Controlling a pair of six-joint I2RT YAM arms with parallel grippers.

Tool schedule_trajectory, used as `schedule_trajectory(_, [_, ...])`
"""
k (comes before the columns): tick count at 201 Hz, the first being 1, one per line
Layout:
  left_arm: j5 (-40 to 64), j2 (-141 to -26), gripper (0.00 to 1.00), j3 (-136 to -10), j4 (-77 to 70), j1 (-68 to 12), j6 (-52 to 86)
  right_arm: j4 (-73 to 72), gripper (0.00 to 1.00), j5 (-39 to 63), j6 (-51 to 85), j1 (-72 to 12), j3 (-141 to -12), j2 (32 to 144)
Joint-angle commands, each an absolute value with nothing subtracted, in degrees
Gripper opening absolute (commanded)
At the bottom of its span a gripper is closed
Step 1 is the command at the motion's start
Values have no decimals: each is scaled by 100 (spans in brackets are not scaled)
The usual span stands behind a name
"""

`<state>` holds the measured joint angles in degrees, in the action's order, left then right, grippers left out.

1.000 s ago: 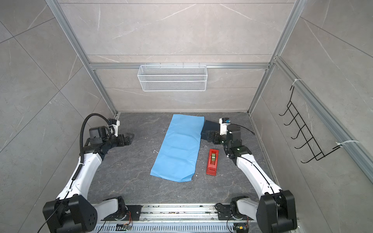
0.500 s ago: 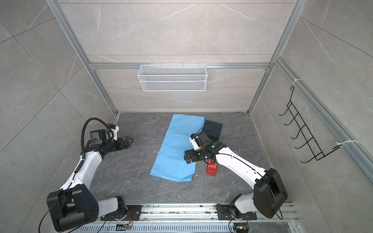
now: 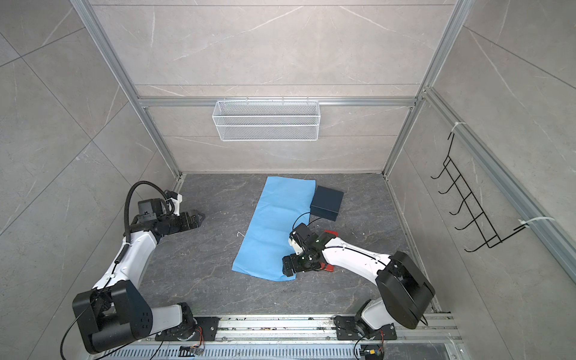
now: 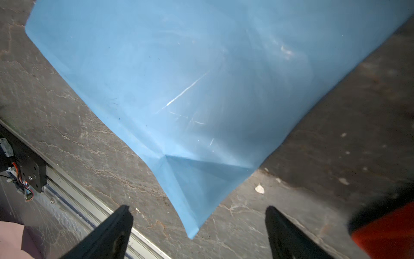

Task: Wrap a gift box in wrapping paper
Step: Rotate the wrapping paper at the center of the table.

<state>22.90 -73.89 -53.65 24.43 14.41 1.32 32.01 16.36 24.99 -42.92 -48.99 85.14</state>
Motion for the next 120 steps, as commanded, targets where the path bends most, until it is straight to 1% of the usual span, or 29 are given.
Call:
schedule_trajectory(1, [2364,-7434,100,-5633,2502,1469,98,2934,95,1888,2696,-4358,-4636,8556])
schedule_trajectory(56, [2341,-7462,100,-5719,2518,1481,97,2369,95,2058,2887,-4560,-4484,8959])
schedule_trajectory(90, [2316,-7454,100,-5854,2697,1487,82,2013,94,2148,2982,-4797,-5067,9527])
schedule_trajectory(120, [2350,-7437,100,-5826,2632,1490,155,1980,93,2241,2870,-4960,-5903,10345])
